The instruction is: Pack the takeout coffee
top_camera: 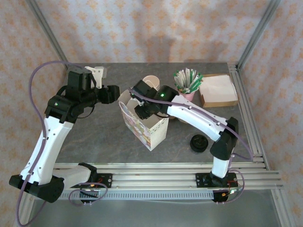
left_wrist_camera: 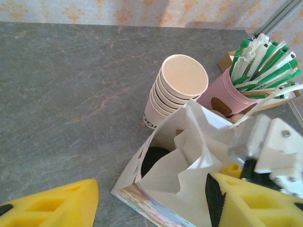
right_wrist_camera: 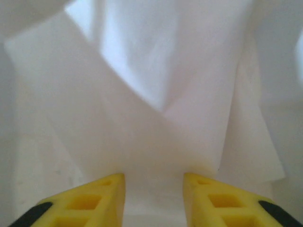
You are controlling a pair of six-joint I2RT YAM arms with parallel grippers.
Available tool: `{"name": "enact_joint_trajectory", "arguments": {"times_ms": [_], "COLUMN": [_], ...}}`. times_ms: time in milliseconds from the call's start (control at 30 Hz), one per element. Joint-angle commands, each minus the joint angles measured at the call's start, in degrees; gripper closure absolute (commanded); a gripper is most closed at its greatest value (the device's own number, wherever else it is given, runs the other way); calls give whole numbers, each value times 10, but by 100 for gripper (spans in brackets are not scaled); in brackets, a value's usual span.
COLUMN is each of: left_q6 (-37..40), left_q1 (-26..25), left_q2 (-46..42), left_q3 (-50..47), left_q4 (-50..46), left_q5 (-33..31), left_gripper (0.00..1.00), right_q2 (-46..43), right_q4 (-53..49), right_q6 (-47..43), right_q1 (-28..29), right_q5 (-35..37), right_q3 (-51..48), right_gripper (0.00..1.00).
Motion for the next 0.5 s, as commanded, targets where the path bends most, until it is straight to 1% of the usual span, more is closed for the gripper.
{"name": "enact_joint_trajectory", "arguments": {"times_ms": [0, 167, 267, 333, 400, 467], "left_q6": [12, 17, 25, 30, 32, 36], "left_q1": [6, 6, 7, 7, 6, 6], "left_q2": [-10, -15, -25, -33, -43, -56], "left_q3": [4, 4, 0, -4, -8, -20], "left_q4": [-4, -1, 6, 11, 17, 34], "left_q5": [-4, -2, 6, 17, 16, 12], "left_gripper": [37, 36, 34, 33, 31, 29], "right_q2": [-47, -105, -153, -189, -238, -306], "right_q4": [14, 42, 73, 95, 131, 191], "right_q6": [22, 46, 55, 58, 58, 52], "right_q1": [2, 2, 2, 2, 2, 2], "right_q5": [-4, -10, -13, -6, 17, 77], "right_q3": [28, 39, 28, 16, -13, -74], "right_gripper": [60, 55, 48, 46, 44, 38]}}
